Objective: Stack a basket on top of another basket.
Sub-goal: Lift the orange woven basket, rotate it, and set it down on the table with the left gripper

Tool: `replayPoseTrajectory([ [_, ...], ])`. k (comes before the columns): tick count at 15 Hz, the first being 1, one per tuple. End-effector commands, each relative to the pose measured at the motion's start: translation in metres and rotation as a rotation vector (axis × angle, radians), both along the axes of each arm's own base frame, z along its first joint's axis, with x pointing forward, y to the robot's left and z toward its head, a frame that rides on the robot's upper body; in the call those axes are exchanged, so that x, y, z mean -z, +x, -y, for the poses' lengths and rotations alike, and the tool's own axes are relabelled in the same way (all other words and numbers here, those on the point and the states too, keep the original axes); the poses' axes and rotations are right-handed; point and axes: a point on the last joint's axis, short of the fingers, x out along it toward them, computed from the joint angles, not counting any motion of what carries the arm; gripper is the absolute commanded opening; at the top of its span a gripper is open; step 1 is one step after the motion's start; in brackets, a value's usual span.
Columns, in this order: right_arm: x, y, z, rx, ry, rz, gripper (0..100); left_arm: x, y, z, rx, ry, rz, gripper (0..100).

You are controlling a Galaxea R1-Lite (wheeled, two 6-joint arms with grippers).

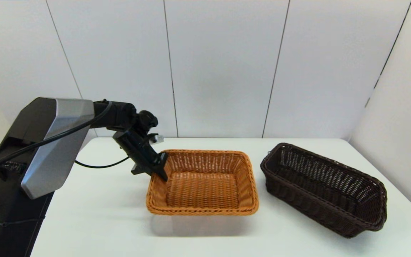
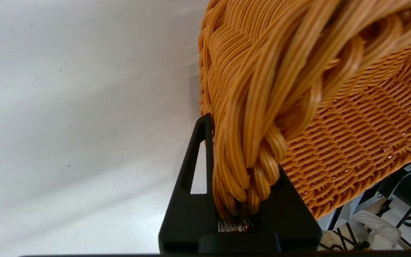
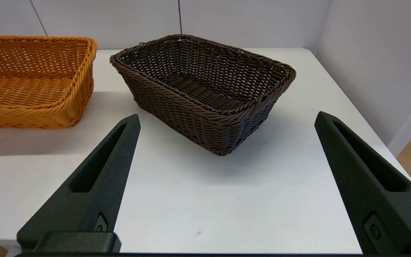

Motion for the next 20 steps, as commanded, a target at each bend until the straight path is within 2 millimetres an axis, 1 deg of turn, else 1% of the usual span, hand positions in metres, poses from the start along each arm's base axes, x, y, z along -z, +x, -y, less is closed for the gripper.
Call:
replayPoseTrajectory([
  [1,0.0,0.0,0.0,0.0,0.0,-0.001,100,0.006,0.0,0.0,0.0,0.001,-0.021,0],
  [6,0.0,0.0,0.0,0.0,0.0,-0.001,100,0.008,-0.004,-0.001,0.003,0.0,-0.068,0],
  [13,0.0,0.0,0.0,0.0,0.0,-0.001,100,0.015,-0.004,-0.002,0.003,0.004,-0.103,0],
  [14,0.0,0.0,0.0,0.0,0.0,-0.001,100,0.015,-0.004,-0.003,0.001,0.005,-0.102,100],
  [17,0.0,0.0,0.0,0.0,0.0,-0.001,100,0.011,-0.003,-0.004,0.002,0.0,-0.087,100],
  [18,0.0,0.0,0.0,0.0,0.0,-0.001,100,0.007,-0.004,-0.008,-0.008,-0.002,-0.082,100],
  [19,0.0,0.0,0.0,0.0,0.0,-0.001,100,0.0,-0.003,-0.013,-0.02,-0.01,-0.068,100],
  [20,0.0,0.0,0.0,0.0,0.0,-0.001,100,-0.018,-0.005,-0.025,-0.041,-0.048,-0.035,100],
])
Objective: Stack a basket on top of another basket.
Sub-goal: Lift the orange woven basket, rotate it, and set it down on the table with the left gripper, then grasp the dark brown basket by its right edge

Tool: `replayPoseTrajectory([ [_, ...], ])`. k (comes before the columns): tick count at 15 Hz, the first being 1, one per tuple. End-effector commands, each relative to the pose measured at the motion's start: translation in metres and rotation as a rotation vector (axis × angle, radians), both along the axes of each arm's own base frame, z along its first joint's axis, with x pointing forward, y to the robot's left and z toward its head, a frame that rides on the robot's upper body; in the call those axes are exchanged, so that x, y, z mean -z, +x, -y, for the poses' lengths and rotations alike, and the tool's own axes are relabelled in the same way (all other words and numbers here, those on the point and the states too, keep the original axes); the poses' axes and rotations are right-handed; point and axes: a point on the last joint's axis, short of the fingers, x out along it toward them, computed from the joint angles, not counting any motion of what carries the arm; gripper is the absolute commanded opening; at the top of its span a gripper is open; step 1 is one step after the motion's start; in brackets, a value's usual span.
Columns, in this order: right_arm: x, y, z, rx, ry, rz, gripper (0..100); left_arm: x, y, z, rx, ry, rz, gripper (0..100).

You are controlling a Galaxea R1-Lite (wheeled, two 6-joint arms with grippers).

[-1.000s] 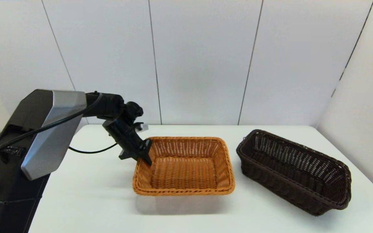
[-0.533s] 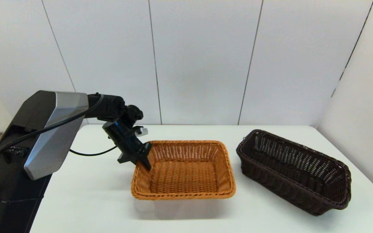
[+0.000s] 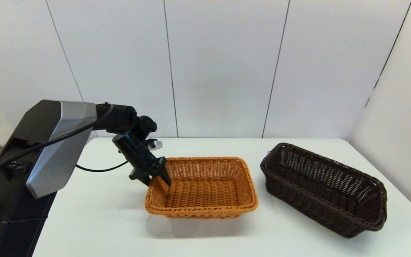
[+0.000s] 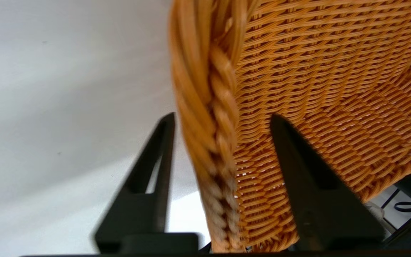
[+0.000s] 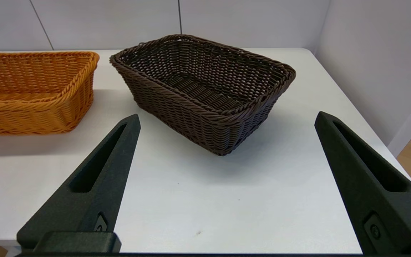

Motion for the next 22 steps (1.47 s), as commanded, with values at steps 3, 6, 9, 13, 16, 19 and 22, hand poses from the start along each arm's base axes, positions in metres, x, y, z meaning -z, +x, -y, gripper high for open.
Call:
replayPoseTrajectory([
  [3,0.0,0.0,0.0,0.0,0.0,-0.001,100,-0.09,-0.019,-0.048,-0.082,-0.112,0.175,100],
  [6,0.0,0.0,0.0,0.0,0.0,-0.001,100,-0.166,-0.068,-0.081,-0.094,-0.179,0.302,100],
  [9,0.0,0.0,0.0,0.0,0.0,-0.001,100,-0.233,-0.144,-0.119,-0.259,-0.139,0.406,100],
  [13,0.0,0.0,0.0,0.0,0.0,-0.001,100,-0.262,-0.287,-0.133,-0.451,0.053,0.59,100],
  [16,0.0,0.0,0.0,0.0,0.0,-0.001,100,-0.239,-0.381,-0.115,-0.385,0.108,0.728,100],
  [19,0.0,0.0,0.0,0.0,0.0,-0.001,100,-0.196,-0.45,-0.096,-0.284,0.079,0.834,100],
  [22,0.0,0.0,0.0,0.0,0.0,-0.001,100,-0.155,-0.502,-0.1,-0.139,0.004,0.94,100],
])
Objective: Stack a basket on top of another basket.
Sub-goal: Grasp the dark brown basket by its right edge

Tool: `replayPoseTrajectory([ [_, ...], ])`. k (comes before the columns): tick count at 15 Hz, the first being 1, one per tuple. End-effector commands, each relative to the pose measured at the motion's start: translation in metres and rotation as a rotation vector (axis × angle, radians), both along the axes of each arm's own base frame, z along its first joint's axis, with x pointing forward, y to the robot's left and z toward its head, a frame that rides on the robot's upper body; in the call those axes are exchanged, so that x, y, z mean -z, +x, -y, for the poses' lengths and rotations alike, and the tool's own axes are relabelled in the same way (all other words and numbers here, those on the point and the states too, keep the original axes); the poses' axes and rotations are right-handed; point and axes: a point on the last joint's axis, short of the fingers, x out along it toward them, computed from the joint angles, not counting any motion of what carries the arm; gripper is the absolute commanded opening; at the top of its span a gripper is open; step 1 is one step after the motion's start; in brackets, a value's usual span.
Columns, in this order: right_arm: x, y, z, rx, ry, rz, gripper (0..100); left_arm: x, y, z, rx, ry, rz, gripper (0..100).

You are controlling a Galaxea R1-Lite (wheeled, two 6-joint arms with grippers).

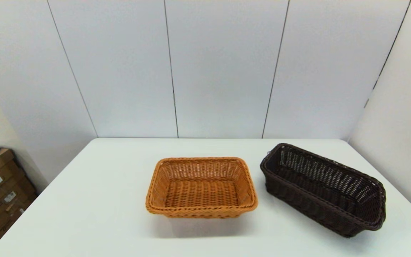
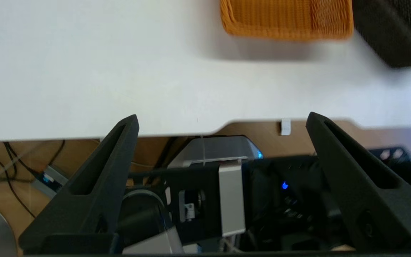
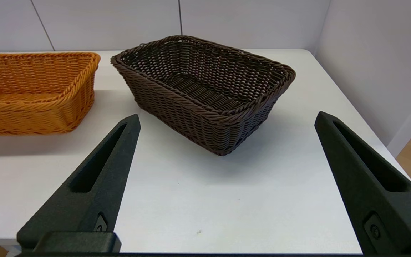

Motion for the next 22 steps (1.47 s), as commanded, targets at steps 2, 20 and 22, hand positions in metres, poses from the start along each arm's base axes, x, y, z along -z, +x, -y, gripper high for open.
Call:
replayPoseTrajectory([
  [2,0.0,0.0,0.0,0.0,0.0,-0.002,100,0.094,-0.124,0.004,0.153,-0.001,0.219,100],
  [20,0.0,0.0,0.0,0.0,0.0,-0.002,100,0.224,-0.046,-0.005,-0.172,0.302,0.716,100],
  [22,0.0,0.0,0.0,0.0,0.0,-0.002,100,0.221,-0.046,-0.005,-0.156,0.315,0.758,100],
])
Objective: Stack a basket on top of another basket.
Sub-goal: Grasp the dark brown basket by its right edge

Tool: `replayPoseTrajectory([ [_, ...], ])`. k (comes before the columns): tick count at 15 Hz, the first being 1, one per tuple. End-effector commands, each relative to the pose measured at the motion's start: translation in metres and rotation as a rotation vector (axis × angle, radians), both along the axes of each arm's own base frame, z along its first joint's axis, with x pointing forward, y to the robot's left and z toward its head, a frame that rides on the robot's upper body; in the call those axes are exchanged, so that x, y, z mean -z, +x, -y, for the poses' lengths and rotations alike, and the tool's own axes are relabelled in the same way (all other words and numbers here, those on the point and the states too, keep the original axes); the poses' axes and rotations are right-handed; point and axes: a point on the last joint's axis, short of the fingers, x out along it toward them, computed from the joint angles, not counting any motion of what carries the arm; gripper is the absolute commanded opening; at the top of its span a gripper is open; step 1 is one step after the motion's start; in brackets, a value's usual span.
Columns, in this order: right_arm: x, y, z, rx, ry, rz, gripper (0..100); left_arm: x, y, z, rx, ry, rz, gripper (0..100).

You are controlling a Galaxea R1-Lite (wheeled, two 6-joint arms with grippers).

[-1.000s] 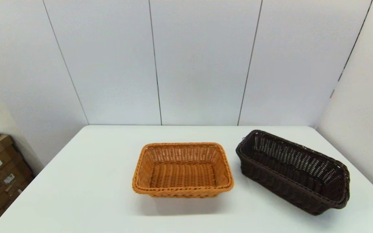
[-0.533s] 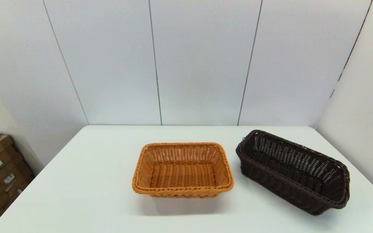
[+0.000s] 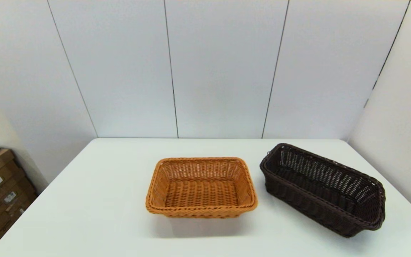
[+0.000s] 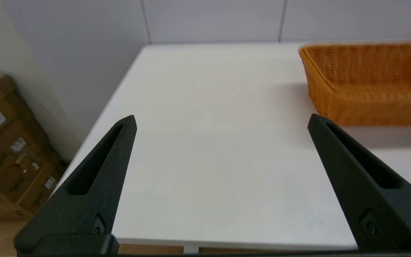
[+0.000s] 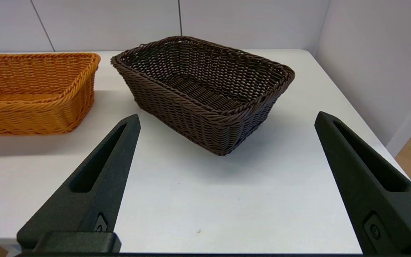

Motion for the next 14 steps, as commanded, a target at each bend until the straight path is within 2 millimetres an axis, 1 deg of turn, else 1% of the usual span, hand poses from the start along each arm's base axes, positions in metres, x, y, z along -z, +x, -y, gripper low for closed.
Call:
replayPoseTrajectory([
  [1,0.0,0.0001,0.0,0.0,0.0,-0.002,100,0.0039,0.0028,0.0006,0.026,0.017,0.014,100],
  [3,0.0,0.0001,0.0,0.0,0.0,-0.002,100,0.0042,0.003,0.0003,0.013,-0.027,0.014,100],
  [5,0.0,0.0001,0.0,0.0,0.0,-0.002,100,0.0034,0.003,-0.0003,-0.021,-0.111,0.025,100],
  [14,0.0,0.0001,0.0,0.0,0.0,-0.002,100,0.0034,0.0034,-0.0003,-0.019,-0.108,0.028,100],
])
